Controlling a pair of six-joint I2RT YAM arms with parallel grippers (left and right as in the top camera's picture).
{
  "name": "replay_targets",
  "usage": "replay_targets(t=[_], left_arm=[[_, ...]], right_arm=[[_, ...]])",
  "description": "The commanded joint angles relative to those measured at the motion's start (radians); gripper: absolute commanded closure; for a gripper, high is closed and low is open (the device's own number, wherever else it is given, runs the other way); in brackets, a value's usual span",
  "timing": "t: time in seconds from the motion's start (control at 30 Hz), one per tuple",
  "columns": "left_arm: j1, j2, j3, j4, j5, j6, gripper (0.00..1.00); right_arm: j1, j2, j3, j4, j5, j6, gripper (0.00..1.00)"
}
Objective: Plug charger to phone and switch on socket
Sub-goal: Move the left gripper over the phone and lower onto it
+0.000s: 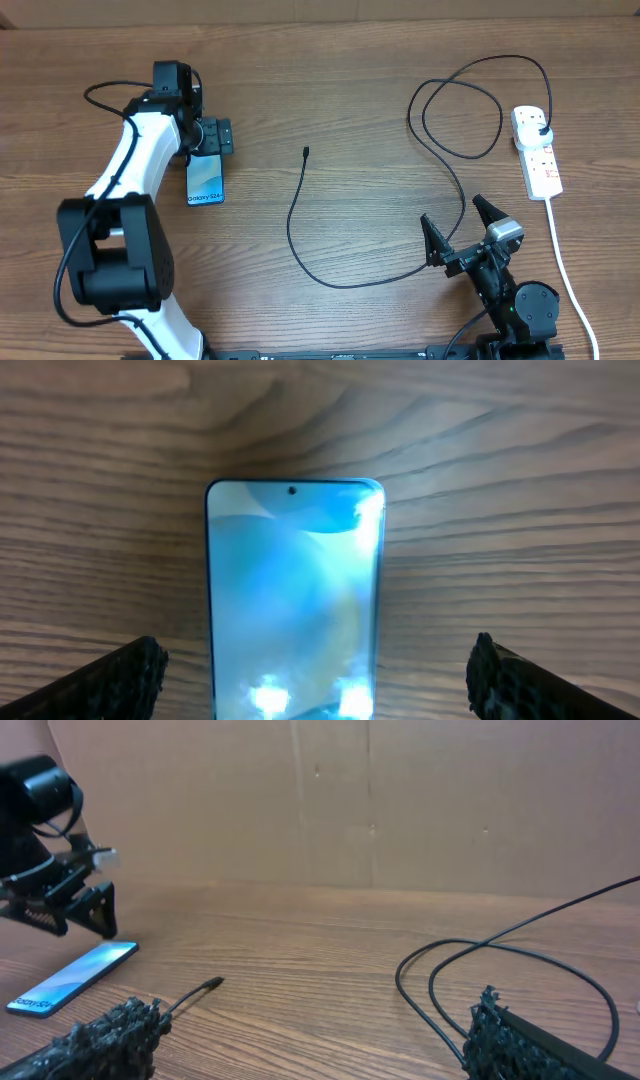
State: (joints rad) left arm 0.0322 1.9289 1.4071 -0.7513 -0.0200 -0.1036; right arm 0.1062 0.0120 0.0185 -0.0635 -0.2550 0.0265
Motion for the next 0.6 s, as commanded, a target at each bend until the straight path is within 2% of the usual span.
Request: replay_targets(t=[0.0, 0.57], left_arm=[[0.005, 0.059, 0.017, -0.006, -0.013, -0.033, 0.01], [0.005, 0.111, 0.016, -0.05, -0.006, -0.107, 0.0]], right_arm=[[0.005, -0.008, -0.011, 0.005, 0.003, 0.003, 0.0], [0.005, -0.008, -0.011, 0.005, 0.003, 0.003, 0.0]])
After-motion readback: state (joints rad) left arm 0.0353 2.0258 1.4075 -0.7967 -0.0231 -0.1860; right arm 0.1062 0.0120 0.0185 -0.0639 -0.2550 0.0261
